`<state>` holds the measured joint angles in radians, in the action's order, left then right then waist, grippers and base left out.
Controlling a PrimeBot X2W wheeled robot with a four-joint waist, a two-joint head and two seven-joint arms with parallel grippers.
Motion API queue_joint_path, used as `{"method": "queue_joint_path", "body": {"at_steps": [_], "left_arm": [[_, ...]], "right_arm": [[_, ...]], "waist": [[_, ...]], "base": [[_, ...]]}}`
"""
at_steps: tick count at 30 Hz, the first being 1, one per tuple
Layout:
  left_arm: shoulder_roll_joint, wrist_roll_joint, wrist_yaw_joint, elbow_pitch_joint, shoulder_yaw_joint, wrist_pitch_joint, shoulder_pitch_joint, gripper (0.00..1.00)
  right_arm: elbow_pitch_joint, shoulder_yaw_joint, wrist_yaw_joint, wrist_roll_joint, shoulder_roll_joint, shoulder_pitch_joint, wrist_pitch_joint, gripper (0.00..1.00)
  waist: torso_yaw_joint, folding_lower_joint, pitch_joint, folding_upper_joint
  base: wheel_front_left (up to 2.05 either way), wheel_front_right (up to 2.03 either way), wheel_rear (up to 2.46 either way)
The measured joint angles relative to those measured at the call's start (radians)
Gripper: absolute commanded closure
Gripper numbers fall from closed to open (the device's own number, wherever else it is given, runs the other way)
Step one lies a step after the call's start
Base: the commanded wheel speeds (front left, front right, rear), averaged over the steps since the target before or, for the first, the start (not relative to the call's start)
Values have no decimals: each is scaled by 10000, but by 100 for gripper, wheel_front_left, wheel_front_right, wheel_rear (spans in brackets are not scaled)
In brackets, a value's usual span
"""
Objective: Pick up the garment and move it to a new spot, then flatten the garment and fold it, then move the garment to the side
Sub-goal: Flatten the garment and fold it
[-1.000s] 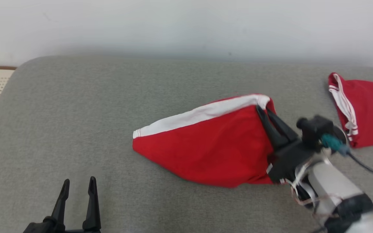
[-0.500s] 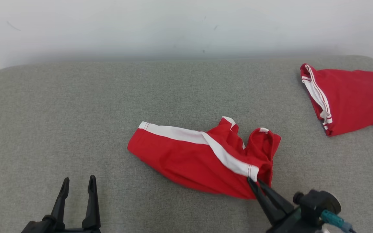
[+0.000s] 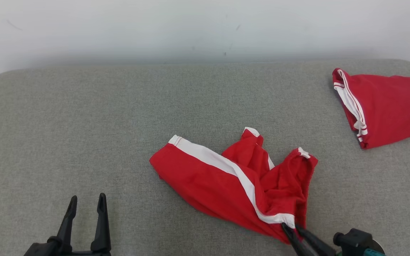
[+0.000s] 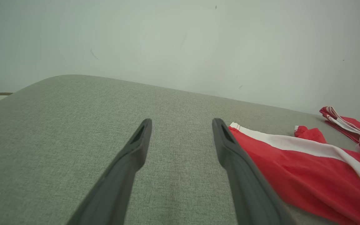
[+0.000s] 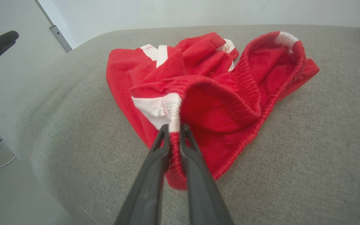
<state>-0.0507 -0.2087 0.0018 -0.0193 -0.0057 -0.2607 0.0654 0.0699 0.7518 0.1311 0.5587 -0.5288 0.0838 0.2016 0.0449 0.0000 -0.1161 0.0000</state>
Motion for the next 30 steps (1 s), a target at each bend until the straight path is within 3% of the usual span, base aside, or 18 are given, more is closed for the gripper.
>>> {"method": "queue_joint_path", "body": {"at_steps": [8, 17, 30], "left_arm": [[0, 13, -13, -4, 88, 0, -7, 0], [0, 58, -63, -29, 100, 0, -14, 0], [-2, 59, -42, -4, 107, 0, -20, 0]], "right_arm": [[-598, -865, 0, -347, 17, 43, 548, 0], [-704, -842, 0, -355, -8, -235, 552, 0], [-596, -658, -2, -31, -786, -302, -1127, 0]], "waist": [[51, 0, 68, 0], [51, 0, 146, 0], [201, 0, 20, 0]], "base": [[0, 0, 0], [0, 0, 0], [0, 0, 0]]}}
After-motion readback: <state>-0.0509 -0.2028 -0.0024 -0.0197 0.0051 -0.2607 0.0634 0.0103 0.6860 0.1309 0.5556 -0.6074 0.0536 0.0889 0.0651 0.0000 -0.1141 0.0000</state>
